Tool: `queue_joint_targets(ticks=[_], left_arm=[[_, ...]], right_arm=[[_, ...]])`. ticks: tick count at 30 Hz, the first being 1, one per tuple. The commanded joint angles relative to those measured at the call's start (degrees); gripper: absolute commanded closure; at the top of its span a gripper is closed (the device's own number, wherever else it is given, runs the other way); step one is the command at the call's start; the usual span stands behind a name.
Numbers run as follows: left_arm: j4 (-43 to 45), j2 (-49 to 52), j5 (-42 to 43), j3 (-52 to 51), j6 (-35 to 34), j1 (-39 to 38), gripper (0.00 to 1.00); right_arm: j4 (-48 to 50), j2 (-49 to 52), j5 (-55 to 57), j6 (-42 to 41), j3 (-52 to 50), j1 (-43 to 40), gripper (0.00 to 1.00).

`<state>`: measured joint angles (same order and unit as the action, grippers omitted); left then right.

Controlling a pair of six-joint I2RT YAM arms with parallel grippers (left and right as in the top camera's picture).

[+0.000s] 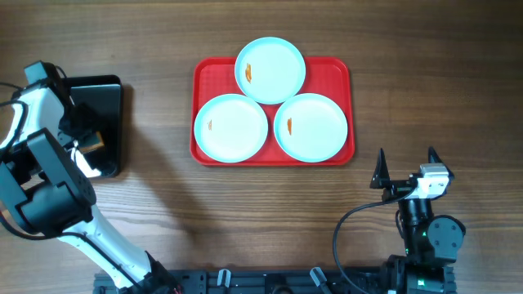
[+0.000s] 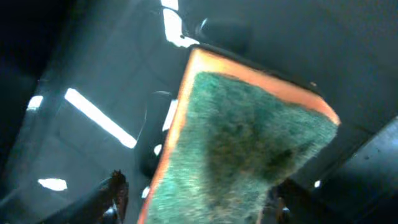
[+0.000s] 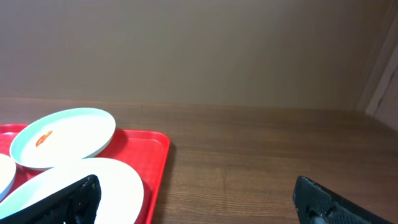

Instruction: Clean dirty plates on tray and stack at the side

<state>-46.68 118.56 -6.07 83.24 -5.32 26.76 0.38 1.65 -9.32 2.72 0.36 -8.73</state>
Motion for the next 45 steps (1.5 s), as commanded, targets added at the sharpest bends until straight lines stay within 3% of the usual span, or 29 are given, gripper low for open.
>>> queue_joint_targets(ticks=[1, 4, 5, 8, 9, 10, 11, 19, 20, 22, 24, 25, 26, 30, 31, 32, 40, 41, 42, 43, 44, 45], left_arm=[[0.46, 1.44, 5.18, -1.29, 5.16, 0.42, 0.4], [0.66, 1.44, 5.18, -1.29, 5.14, 0.42, 0.76], [0.68, 1.44, 5.16, -1.29, 5.11, 0.42, 0.96], [0.68, 1.44, 4.94, -1.29, 5.09, 0.42, 0.96], [0.7, 1.44, 4.94, -1.29, 5.09, 0.42, 0.87], [0.83, 1.44, 4.94, -1.29, 5.09, 0.42, 0.38], [0.92, 1.44, 4.94, -1.29, 5.09, 0.42, 0.0], [6.21, 1.46, 4.96, -1.29, 5.07, 0.42, 0.0], [7.1, 1.46, 4.96, -1.29, 5.07, 0.42, 0.04], [8.28, 1.46, 4.98, -1.29, 5.05, 0.42, 0.36], [9.05, 1.57, 5.01, -1.29, 4.92, 0.42, 0.56], [9.31, 1.81, 4.98, -1.29, 4.92, 0.42, 0.71], [9.42, 2.23, 4.98, -1.29, 4.9, 0.42, 0.93], [9.46, 2.64, 4.94, -1.29, 4.92, 0.42, 0.96], [9.42, 2.64, 4.96, -1.29, 4.9, 0.42, 0.59], [9.4, 2.64, 4.96, -1.29, 4.92, 0.42, 0.0], [11.04, 2.64, 4.94, -1.29, 4.94, 0.46, 0.01], [11.45, 2.64, 4.94, -1.29, 4.94, 0.46, 0.13], [11.82, 2.64, 4.94, -1.29, 4.94, 0.46, 0.33], [12.09, 2.64, 4.94, -1.29, 4.92, 0.46, 0.63], [12.28, 2.64, 4.94, -1.29, 4.92, 0.46, 0.85], [12.28, 2.64, 4.92, -1.29, 4.92, 0.46, 0.96]], right_arm=[[0.2, -0.24, 0.59, 0.26, -0.07, -0.13, 0.0], [0.2, -0.24, 0.59, 0.24, -0.07, -0.13, 0.0], [0.2, -0.24, 0.59, 0.26, -0.07, -0.13, 0.0], [0.2, -0.24, 0.59, 0.28, -0.07, -0.13, 0.0], [0.2, -0.24, 0.59, 0.24, -0.07, -0.13, 0.0], [0.2, -0.24, 0.59, 0.28, -0.07, -0.13, 0.0], [0.2, -0.24, 0.59, 0.28, -0.07, -0.13, 0.0], [0.2, -0.24, 0.59, 0.26, -0.07, -0.13, 0.0], [0.2, -0.24, 0.59, 0.26, -0.07, -0.13, 0.0], [0.2, -0.24, 0.59, 0.26, -0.07, -0.13, 0.0], [0.2, -0.24, 0.59, 0.26, -0.07, -0.13, 0.0], [0.2, -0.24, 0.59, 0.24, -0.07, -0.13, 0.0], [0.2, -0.24, 0.59, 0.26, -0.07, -0.13, 0.0], [0.2, -0.24, 0.59, 0.28, -0.07, -0.13, 0.0], [0.2, -0.24, 0.59, 0.28, -0.07, -0.13, 0.0], [0.2, -0.24, 0.59, 0.26, -0.07, -0.13, 0.0], [0.2, -0.24, 0.59, 0.28, -0.07, -0.13, 0.0], [0.2, -0.24, 0.59, 0.26, -0.07, -0.13, 0.0], [0.2, -0.24, 0.59, 0.26, -0.07, -0.13, 0.0], [0.2, -0.24, 0.59, 0.26, -0.07, -0.13, 0.0], [0.2, -0.24, 0.59, 0.26, -0.07, -0.13, 0.0], [0.2, -0.24, 0.59, 0.26, -0.07, -0.13, 0.0]])
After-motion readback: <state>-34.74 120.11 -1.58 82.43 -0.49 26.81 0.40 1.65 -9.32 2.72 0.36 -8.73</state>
